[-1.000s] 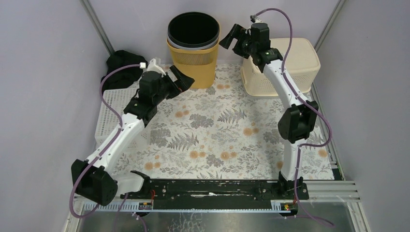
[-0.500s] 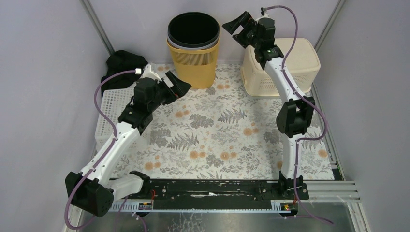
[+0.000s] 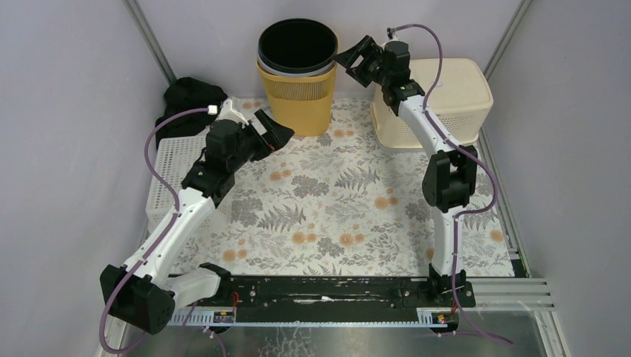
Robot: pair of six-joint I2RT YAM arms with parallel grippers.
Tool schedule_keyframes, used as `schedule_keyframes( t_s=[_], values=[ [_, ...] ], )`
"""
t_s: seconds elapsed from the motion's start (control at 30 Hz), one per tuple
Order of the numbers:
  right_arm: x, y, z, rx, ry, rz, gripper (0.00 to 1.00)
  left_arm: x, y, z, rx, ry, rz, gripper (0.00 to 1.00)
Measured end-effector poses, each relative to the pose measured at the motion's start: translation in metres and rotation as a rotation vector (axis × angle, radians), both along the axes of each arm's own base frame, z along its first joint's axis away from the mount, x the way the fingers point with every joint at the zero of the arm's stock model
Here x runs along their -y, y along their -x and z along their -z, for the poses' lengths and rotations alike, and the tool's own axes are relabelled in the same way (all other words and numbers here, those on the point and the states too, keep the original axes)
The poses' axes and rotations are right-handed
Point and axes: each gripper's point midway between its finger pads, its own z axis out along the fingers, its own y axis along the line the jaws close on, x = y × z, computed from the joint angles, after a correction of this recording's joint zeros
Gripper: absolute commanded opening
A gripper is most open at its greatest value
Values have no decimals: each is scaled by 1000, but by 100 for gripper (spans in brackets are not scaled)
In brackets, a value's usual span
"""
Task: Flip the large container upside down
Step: Move the container to the center of the board.
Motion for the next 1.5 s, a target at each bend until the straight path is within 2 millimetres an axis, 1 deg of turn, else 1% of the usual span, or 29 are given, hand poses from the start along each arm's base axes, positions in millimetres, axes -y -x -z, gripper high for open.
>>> schedule_keyframes(
  t_s=[0.17,0.2,0.23,0.3,0.5,0.63,0.83,1.03,1.13,1.2,1.27,1.33,1.4,1.47,1.5],
  values=[
    [-7,5,27,-50,18,-13,74,0,0,0,-1,-1,0,100],
    [-8,5,32,-59,19,-14,73,0,0,1,-2,-1,0,100],
    [-9,5,33,-52,14,-16,72,0,0,1,-2,-1,0,100],
    [-8,6,31,-44,15,-16,69,0,0,1,-3,-1,0,100],
    [-10,9,27,-29,28,-18,57,0,0,2,-6,-3,0,100],
    [-10,10,23,-24,61,-6,52,-1,1,8,-19,-7,0,100],
    [-5,14,19,-47,151,23,51,-1,2,12,-28,-11,0,100],
    [13,22,23,-103,272,65,51,-1,2,12,-28,-11,0,100],
    [20,25,14,-102,310,80,52,-1,2,13,-28,-11,0,100],
    [21,25,4,-80,315,82,53,-1,2,13,-29,-11,-1,100],
    [20,25,-3,-65,313,81,55,-2,1,13,-28,-13,-8,100],
    [19,26,-3,-64,309,72,57,-5,-2,15,-31,-20,-26,100],
    [16,27,0,-68,304,53,59,-12,-13,19,-45,-23,-58,100],
    [13,29,7,-73,297,36,61,-30,-33,23,-68,-13,-125,100],
    [12,30,14,-85,299,28,62,-44,-47,27,-85,2,-174,100]
  ],
)
